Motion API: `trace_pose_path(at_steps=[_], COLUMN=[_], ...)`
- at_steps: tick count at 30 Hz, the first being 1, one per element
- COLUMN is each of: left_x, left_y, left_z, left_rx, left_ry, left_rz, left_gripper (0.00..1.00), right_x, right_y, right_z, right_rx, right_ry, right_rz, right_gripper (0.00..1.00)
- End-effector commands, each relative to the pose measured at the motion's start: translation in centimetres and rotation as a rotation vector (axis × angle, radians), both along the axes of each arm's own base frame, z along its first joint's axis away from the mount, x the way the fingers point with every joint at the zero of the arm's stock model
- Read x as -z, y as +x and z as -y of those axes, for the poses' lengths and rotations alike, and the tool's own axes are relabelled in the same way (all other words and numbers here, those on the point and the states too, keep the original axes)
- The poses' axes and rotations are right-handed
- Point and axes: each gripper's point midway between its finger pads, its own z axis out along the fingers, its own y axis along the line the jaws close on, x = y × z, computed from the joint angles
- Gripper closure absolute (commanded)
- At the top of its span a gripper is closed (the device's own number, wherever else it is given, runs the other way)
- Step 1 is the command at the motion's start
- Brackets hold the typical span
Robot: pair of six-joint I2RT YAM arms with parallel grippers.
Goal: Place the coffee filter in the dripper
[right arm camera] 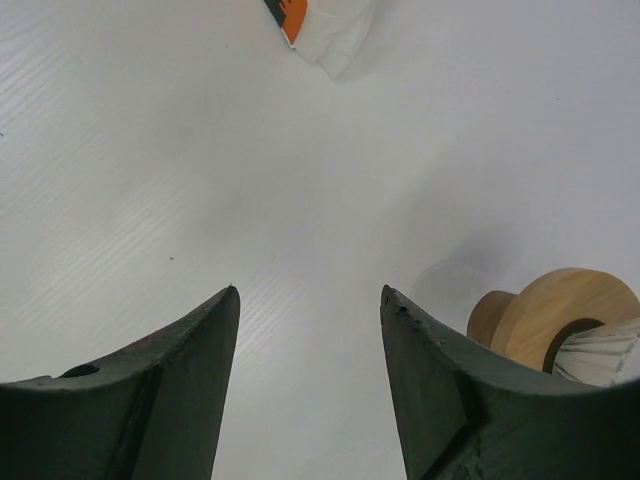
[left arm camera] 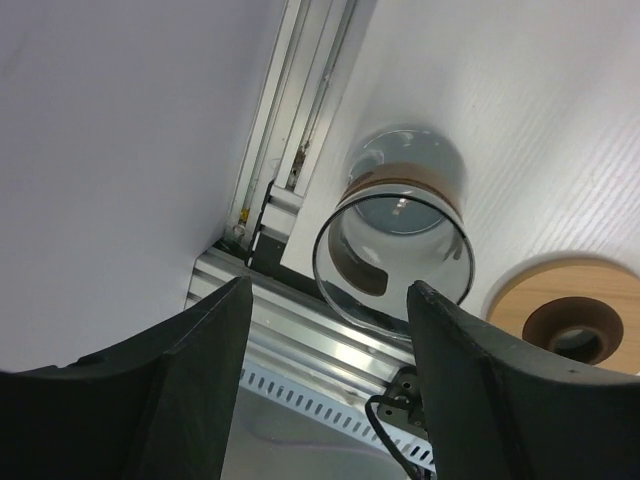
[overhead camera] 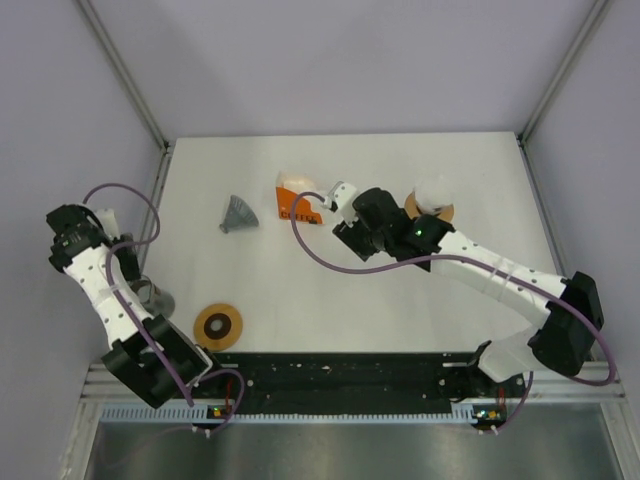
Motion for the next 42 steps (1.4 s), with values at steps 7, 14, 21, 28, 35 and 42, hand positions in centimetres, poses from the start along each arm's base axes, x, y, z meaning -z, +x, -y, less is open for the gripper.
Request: trace_pose_path(at_steps=[7,14,21,28,35,42], left_x=[2.7,5.9,4.6,0.8,-3.9,-8.2], left_y=[0.3,0.0,1.3,2.8,6.5,9.5], left_z=[-2.7,-2.6,-1.0,1.6,9.6,20.6], left_rx=[-0.027,-0.033,-0.003,0.067,0.314,0.62], left_ry=[-0.005,-0.079,-0.146,-0.232,-0.203,-0.185], left_rz=[-0.036,-0.119,-0.026,0.084,0.131,0.19], left_gripper=[0.39,0.54,1.0,1.0,1.0,1.0], right_x=[0.0,0.3,0.1,0.4,-2.5,-5.1], right_y=[-1.2,-1.1,-1.2,-1.3,-0.9,-1.1], right_z=[-0.6,-0.4,-0.3,-0.2,-0.6,0.1], right_rx=[-0.011,-0.008,-0.008,0.005,0.061,0.13], right_ry=[0.065,0.055,0.058,0.062,0.184,0.362], right_rz=[-0.021,-0.022,-0.018,-0.027,0.01,-0.022], right_gripper=[0.4,0.39,0.39,0.39,0.33,0.29])
